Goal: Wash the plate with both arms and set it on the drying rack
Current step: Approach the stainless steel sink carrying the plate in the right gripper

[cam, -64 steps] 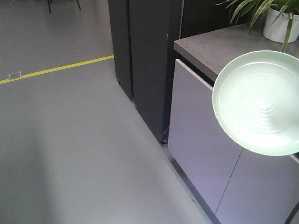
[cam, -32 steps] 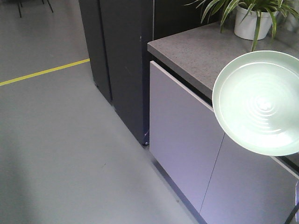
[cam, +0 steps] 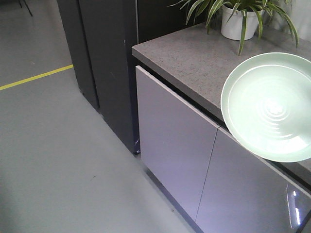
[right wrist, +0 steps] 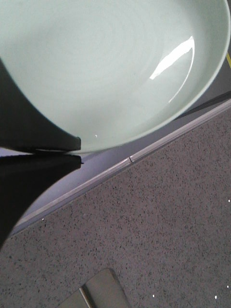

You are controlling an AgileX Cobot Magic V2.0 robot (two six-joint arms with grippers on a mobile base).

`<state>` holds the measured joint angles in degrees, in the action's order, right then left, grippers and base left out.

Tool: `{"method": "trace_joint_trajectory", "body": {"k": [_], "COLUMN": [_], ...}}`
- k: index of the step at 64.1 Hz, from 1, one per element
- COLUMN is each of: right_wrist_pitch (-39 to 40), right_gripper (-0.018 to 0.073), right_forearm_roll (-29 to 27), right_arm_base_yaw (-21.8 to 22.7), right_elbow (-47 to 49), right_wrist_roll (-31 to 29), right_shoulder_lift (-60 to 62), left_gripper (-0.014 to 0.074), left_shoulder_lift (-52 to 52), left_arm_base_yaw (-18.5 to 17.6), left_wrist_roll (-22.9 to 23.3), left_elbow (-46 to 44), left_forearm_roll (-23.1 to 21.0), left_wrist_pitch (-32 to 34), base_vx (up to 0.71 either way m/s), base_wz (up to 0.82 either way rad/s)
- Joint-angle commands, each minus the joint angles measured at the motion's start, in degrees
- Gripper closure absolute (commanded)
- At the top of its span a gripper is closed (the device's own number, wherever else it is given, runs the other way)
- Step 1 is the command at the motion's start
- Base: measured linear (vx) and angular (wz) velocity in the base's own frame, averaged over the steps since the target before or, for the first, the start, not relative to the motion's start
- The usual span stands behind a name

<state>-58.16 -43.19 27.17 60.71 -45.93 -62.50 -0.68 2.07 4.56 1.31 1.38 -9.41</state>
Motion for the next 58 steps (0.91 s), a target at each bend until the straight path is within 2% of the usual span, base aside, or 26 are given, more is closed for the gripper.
{"method": "trace_joint_trajectory", "body": {"k": [1,58], "right_wrist_pitch": [1.79,1.79], "right_gripper": [0.0566,0.0566], "right_forearm_roll": [-2.88,-2.88], "right_arm_base_yaw": [0.43,0.43], "right_elbow": [1.45,1.45], "right_wrist_roll": [-0.42,-0.42], "right_shoulder_lift": [1.03,1.03], "left_gripper": [0.0603,0.0603], "left_shoulder_lift": [-0.84,-0.84], "left_arm_base_yaw": [-0.47,-0.47], "left_wrist_roll": [0.19,0.19], "left_elbow": [1.31,1.31], "left_forearm_roll": [-0.09,-0.09], "left_wrist_pitch": [4.06,4.06], "base_vx": [0.04,0.03], "base_wz": [-0.14,-0.13]}}
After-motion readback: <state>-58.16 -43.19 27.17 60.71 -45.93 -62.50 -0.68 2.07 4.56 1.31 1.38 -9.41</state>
